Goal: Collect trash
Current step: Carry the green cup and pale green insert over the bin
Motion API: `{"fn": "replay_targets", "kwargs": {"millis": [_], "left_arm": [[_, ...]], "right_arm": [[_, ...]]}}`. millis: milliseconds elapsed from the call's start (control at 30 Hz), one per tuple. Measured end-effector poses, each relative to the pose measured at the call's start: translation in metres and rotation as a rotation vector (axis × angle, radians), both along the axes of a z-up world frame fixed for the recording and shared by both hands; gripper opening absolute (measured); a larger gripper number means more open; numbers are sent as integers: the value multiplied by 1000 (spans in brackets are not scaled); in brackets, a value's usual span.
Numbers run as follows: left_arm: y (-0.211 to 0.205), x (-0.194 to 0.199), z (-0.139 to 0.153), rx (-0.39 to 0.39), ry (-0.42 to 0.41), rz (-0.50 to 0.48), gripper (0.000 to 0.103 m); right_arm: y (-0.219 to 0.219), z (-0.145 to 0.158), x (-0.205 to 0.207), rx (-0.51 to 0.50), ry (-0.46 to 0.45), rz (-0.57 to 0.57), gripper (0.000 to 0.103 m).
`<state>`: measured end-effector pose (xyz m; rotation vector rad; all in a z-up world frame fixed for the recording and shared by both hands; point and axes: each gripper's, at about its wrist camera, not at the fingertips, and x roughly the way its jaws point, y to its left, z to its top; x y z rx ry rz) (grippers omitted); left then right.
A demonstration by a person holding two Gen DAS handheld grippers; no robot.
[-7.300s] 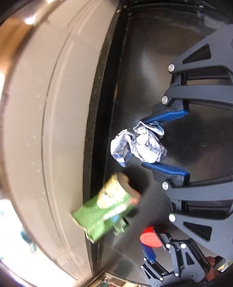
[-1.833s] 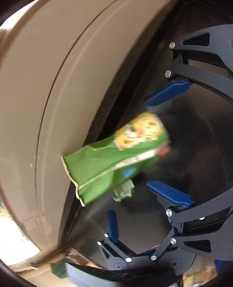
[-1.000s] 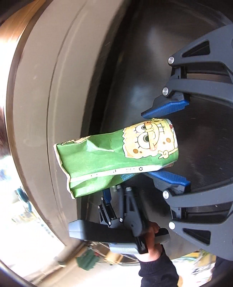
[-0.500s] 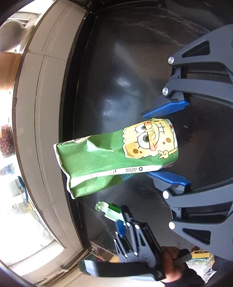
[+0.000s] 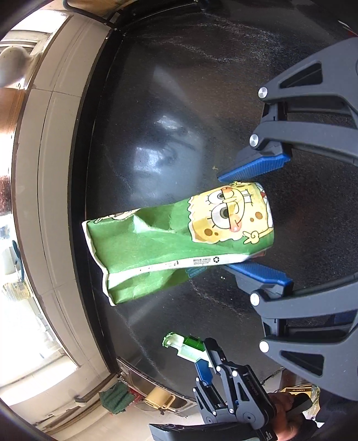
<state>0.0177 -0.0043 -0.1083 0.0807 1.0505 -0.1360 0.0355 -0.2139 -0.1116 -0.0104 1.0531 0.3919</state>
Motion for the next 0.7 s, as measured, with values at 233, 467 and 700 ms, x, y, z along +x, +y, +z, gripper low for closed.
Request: {"fn": "replay_targets", "kwargs": {"millis": [233, 467, 700], "left_arm": [[18, -27, 17, -5, -34, 77, 35], [79, -59, 24, 4, -71, 254, 35], [154, -132, 26, 28, -74, 501, 35]], "right_arm": [[29, 9, -2, -11, -17, 83, 56], [107, 15, -10, -14, -17, 267, 56], [239, 13, -46, -14, 15, 582, 56]]}}
